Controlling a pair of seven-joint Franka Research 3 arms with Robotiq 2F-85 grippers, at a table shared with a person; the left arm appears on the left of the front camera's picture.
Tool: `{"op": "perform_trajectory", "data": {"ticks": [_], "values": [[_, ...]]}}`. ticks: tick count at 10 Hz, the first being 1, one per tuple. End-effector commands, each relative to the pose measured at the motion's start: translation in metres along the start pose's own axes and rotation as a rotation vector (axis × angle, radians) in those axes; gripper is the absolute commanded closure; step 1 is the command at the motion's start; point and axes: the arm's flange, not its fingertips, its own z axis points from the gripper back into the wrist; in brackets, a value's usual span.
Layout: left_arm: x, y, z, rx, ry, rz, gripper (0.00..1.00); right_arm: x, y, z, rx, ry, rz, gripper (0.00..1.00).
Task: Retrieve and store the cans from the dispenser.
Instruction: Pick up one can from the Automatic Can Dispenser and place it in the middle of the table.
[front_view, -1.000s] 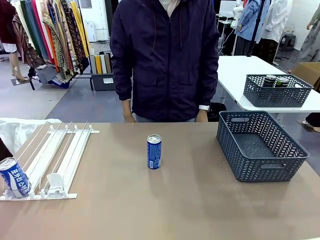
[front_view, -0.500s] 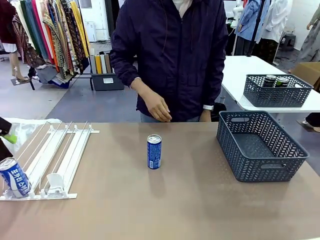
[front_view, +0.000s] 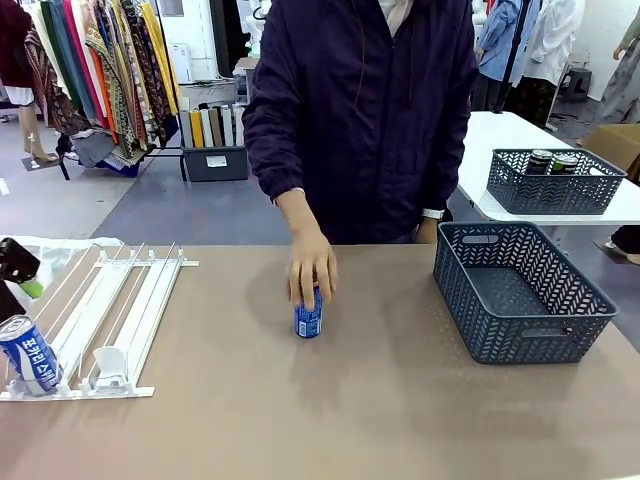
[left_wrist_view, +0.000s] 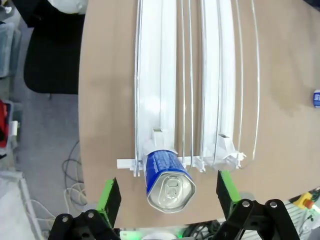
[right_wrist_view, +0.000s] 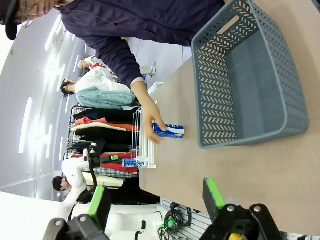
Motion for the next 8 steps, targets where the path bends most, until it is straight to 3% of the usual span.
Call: {"op": "perform_trajectory", "data": {"ticks": [1, 3, 8], "values": [[0.001, -0.003, -0.001, 0.008, 0.001, -0.005, 0.00, 0.001, 0.001, 0.001, 0.013, -0.004, 0.018, 0.00], [-0.002, -0.013, -0.010, 0.106, 0.091, -0.068, 0.00, 0.001, 0.001, 0.001, 0.013, -0.004, 0.018, 0.00], [-0.015, -0.012, -0.037, 0.158, 0.223, -0.047, 0.00, 0.001, 0.001, 0.001, 0.013, -0.004, 0.018, 0.00]]}}
